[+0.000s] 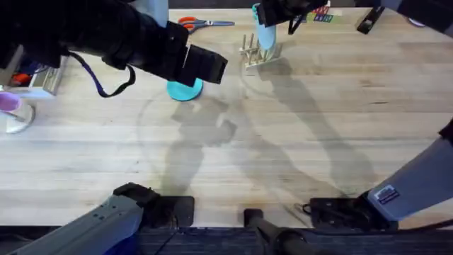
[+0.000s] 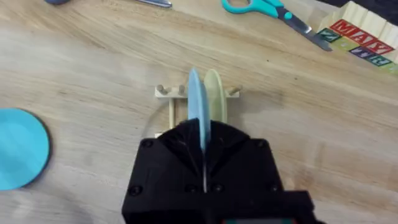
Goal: Pick up the plates from the table one by one and place each into a slot on the dish rack.
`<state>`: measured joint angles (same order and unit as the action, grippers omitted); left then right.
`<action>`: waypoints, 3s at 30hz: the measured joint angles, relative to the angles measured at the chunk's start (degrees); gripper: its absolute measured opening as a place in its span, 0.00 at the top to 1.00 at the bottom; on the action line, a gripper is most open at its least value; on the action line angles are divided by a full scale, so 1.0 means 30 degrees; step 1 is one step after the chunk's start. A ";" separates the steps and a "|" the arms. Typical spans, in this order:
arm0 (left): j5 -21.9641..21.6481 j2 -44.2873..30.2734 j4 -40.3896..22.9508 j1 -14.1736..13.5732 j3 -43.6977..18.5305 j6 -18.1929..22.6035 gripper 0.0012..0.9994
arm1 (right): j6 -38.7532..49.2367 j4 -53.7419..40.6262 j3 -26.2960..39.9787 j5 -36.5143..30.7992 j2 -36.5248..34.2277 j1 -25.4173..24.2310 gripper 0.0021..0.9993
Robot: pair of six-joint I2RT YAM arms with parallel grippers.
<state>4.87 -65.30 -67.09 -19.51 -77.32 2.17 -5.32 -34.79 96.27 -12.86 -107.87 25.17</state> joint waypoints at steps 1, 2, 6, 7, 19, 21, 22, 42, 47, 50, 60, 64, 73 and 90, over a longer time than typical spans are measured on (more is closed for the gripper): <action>-0.0003 0.0000 0.0000 0.0000 0.0000 -0.0007 0.01 | 0.0000 0.0007 0.0000 0.0007 -0.0007 0.0000 0.97; 0.0003 0.0000 0.0000 0.0000 0.0000 -0.0006 0.01 | 0.0000 0.0000 0.0000 0.0000 -0.0002 0.0000 0.97; 0.0001 0.0000 0.0000 0.0000 0.0000 0.0000 0.01 | 0.0000 0.0007 0.0000 0.0004 0.0000 0.0000 0.97; 0.0005 0.0000 0.0000 0.0000 0.0000 -0.0002 0.01 | 0.0000 0.0000 0.0000 0.0006 -0.0007 0.0000 0.97; 0.0000 0.0000 0.0000 0.0000 0.0000 -0.0003 0.01 | 0.0000 0.0007 0.0007 0.0000 -0.0260 0.0000 0.97; -0.0003 0.0000 0.0000 0.0000 0.0000 -0.0007 0.01 | 0.0000 0.0000 0.0007 0.0007 -0.0554 0.0000 0.97; 0.0005 0.0000 0.0000 0.0000 0.0000 -0.0007 0.01 | 0.0000 0.0000 0.0007 0.0007 -0.0709 0.0000 0.97; 0.0005 0.0000 0.0000 0.0000 0.0000 -0.0004 0.01 | 0.0003 0.0000 0.0007 0.0007 -0.1173 0.0000 0.97; -0.0002 0.0000 0.0000 0.0000 0.0000 0.0000 0.01 | 0.0007 0.0007 0.0007 0.0007 -0.1180 0.0000 0.97; -0.0003 0.0000 0.0000 0.0000 0.0000 -0.0007 0.01 | 0.0007 0.0015 0.0007 0.0007 -0.1217 0.0000 0.97; 0.0005 0.0000 0.0000 0.0000 0.0000 -0.0007 0.01 | 0.0007 0.0029 0.0007 0.0007 -0.1428 0.0000 0.93; 0.0005 0.0000 0.0000 0.0000 0.0000 -0.0007 0.01 | 0.0015 0.0036 0.0007 0.0007 -0.1424 0.0000 0.89; -0.0003 0.0000 0.0000 0.0000 0.0000 0.0000 0.01 | 0.0073 0.0124 0.0007 -0.0007 -0.1428 0.0000 0.88; -0.0003 0.0000 0.0000 0.0000 0.0000 0.0000 0.01 | 0.0386 0.0019 0.0007 -0.0007 -0.0927 0.0000 0.83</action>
<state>4.86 -65.30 -67.09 -19.51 -77.32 2.17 -4.16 -34.73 96.29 -12.88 -110.66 25.17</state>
